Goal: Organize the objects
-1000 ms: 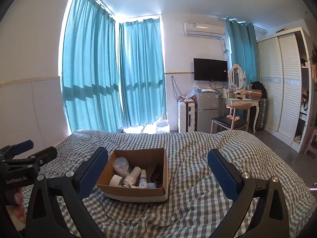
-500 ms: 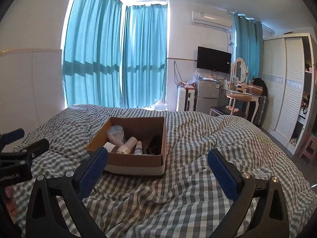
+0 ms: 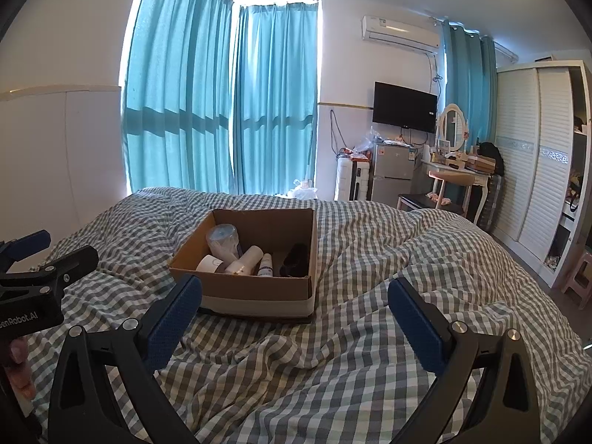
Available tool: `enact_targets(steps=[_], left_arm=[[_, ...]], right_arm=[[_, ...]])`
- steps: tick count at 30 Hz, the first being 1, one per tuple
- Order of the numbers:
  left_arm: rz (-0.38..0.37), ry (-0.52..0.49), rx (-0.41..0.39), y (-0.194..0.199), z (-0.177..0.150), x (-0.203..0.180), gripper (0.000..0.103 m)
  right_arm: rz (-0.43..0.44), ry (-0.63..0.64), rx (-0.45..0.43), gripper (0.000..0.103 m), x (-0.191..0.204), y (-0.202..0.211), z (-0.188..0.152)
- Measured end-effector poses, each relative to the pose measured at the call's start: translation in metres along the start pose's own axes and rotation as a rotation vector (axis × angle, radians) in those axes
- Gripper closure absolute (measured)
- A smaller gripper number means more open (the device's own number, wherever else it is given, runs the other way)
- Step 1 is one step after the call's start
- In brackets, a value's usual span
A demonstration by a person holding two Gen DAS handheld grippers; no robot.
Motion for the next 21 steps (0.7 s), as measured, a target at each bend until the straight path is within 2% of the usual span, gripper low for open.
enact_targets(steps=[6, 21], left_arm=[[0.024, -0.037, -0.004, -0.0001, -0.0025, -0.0046, 0.000], [0.012, -0.033, 0.006, -0.0002, -0.0057, -0.0049, 0.000]], right_arm=[[0.011, -0.007, 0.003, 0.002, 0.0020, 0.0011, -0.0019], [0.017, 0.003, 0.004, 0.002, 0.0066, 0.0013, -0.0027]])
Point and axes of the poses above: each gripper's, at about its wrist camera, not at the fingertips, and y roughly against the way its jaws point, x to its left, z to its top, the point moved 3 cm from there along -y, roughly the way its jaws point, and after that the axes turned 9 degrees about -z, right-handed, at the moved point
